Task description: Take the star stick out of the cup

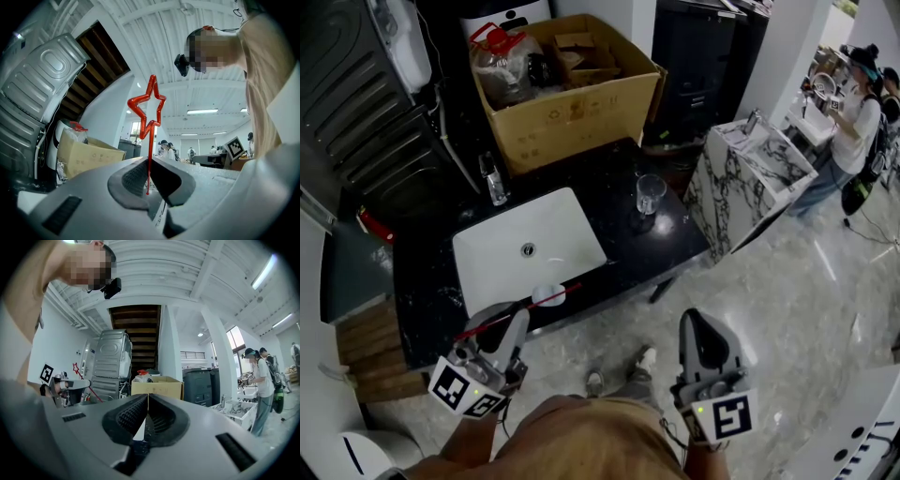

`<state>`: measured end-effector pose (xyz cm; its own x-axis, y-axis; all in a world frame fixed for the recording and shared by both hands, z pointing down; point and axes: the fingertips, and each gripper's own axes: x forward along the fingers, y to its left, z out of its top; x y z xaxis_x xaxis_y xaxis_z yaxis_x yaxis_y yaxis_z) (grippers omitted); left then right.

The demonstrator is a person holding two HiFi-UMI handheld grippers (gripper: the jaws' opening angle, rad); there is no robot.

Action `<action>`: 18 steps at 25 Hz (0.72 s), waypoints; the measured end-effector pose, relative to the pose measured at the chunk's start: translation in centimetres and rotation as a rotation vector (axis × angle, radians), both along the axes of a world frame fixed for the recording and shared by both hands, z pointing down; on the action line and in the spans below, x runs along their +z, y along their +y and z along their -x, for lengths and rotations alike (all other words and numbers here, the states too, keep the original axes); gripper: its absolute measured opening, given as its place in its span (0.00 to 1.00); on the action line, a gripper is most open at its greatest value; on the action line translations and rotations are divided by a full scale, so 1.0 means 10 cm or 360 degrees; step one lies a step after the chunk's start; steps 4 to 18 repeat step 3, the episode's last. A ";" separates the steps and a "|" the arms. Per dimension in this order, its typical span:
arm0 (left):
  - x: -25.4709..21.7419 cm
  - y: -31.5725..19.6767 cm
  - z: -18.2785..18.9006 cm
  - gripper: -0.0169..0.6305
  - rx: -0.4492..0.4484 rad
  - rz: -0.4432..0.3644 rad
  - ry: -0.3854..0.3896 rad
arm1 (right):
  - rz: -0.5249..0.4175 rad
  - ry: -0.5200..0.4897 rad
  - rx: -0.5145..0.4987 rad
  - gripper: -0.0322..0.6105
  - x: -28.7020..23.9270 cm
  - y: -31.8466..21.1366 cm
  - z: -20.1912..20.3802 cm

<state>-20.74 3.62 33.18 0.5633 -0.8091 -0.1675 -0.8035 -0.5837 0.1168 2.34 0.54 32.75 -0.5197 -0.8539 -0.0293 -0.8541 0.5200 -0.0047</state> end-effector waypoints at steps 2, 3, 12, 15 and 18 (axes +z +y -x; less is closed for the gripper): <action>0.00 0.01 0.00 0.05 0.0001 0.0000 -0.0001 | 0.0005 0.0002 0.0001 0.05 0.00 0.01 0.00; 0.00 0.01 0.00 0.05 0.0002 0.0001 -0.0002 | 0.0007 0.0003 0.0002 0.05 0.01 0.02 0.01; 0.00 0.01 0.00 0.05 0.0002 0.0001 -0.0002 | 0.0007 0.0003 0.0002 0.05 0.01 0.02 0.01; 0.00 0.01 0.00 0.05 0.0002 0.0001 -0.0002 | 0.0007 0.0003 0.0002 0.05 0.01 0.02 0.01; 0.00 0.01 0.00 0.05 0.0002 0.0001 -0.0002 | 0.0007 0.0003 0.0002 0.05 0.01 0.02 0.01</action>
